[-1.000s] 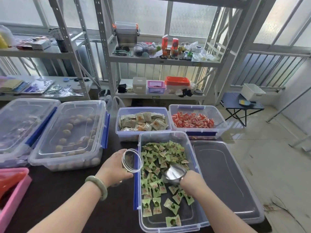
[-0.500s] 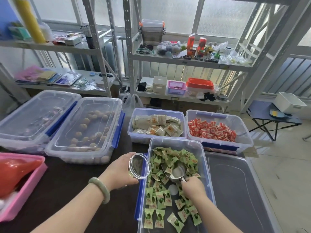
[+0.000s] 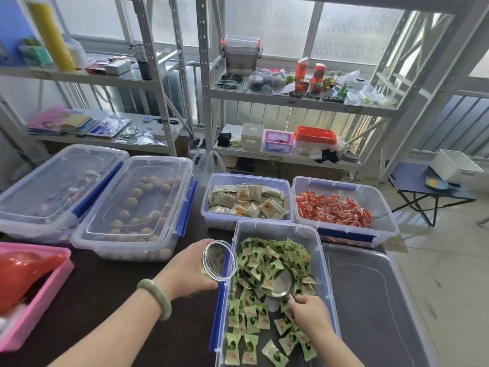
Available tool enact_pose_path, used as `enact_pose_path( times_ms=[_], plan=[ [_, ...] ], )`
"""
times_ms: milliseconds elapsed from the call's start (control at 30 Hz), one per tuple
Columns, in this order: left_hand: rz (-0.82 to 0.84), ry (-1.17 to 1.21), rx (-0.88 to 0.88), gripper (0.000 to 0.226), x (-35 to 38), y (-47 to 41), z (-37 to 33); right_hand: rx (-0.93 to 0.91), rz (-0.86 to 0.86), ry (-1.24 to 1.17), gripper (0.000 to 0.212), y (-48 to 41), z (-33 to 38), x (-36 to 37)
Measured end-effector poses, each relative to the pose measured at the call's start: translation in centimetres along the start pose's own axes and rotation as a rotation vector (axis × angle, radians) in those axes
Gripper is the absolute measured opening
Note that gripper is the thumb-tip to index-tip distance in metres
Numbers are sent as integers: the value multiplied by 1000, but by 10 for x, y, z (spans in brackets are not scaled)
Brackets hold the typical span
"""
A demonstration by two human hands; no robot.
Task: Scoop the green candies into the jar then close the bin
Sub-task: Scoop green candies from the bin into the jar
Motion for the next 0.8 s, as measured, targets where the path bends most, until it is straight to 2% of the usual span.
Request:
enact_pose_path(
  times_ms=[100, 333, 433, 567, 667, 800],
  plan=[
    [-11, -20, 31, 81, -8, 1, -7, 3, 5, -68, 31, 11, -1, -8],
    [-58, -39, 133, 64, -30, 5, -31, -92, -26, -103, 34, 44, 25, -25],
    [-54, -20, 159, 64, -35, 7, -37, -131, -23, -149, 23, 57, 40, -33],
    [-52, -34, 176, 65, -37, 6, -40, -191, -19, -203, 27, 72, 64, -49],
    [-51, -39, 183, 63, -38, 7, -40, -214, 6, -193, 25, 82, 85, -59],
    [-48, -40, 192, 73, -39, 10, -44, -225, 72, -104, 20, 94, 113, -67]
  ],
)
Point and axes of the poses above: each hand's wrist, its own y-axis away from the middle knuckle, its own x-axis out of the palm, z = x × y, the point moved 9 cm from there along -y, towards the middle knuckle, and after that the axes turned 14 degrees about -y, right-handed, at the moved point
